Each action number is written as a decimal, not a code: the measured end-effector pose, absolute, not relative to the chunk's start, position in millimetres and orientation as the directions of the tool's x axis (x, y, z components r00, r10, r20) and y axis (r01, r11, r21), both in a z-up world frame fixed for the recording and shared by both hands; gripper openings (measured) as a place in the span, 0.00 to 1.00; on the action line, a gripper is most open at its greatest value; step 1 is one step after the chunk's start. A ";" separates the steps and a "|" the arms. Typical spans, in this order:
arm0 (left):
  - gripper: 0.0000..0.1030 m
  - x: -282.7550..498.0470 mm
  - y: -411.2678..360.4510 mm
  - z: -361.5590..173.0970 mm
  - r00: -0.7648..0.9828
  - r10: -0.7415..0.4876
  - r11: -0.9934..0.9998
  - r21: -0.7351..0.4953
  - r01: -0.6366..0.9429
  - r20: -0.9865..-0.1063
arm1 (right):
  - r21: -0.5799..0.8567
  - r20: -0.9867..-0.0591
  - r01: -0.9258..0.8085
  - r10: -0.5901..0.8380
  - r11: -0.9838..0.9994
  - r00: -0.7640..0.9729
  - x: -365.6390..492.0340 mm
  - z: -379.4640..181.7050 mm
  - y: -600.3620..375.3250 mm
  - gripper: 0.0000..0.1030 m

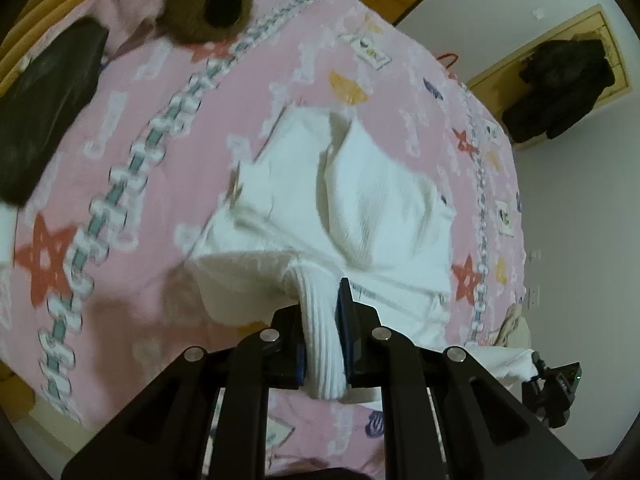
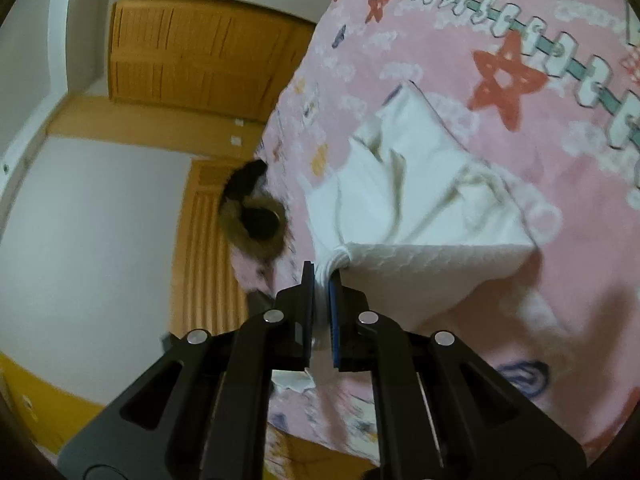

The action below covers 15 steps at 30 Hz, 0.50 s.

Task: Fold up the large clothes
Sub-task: 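Grasp the hoodie cuff with the left tool while the right tool grasps the hem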

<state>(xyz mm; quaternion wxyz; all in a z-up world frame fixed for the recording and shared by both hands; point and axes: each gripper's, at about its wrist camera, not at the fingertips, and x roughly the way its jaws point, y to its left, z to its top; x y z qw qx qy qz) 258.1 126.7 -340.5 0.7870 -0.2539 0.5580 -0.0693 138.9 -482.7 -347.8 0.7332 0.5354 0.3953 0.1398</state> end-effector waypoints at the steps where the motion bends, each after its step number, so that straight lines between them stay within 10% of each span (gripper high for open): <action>1: 0.12 269.9 126.8 -338.9 0.371 -0.397 0.861 -0.481 -0.167 -0.840 | 0.899 -0.425 0.227 0.624 0.375 0.656 151.2 -344.8 -483.8 0.06; 15: 0.12 533.9 101.2 -430.9 0.231 -0.441 0.879 -0.470 -0.087 -0.867 | 0.860 -0.509 0.365 0.547 0.358 0.664 390.0 -407.9 -500.6 0.05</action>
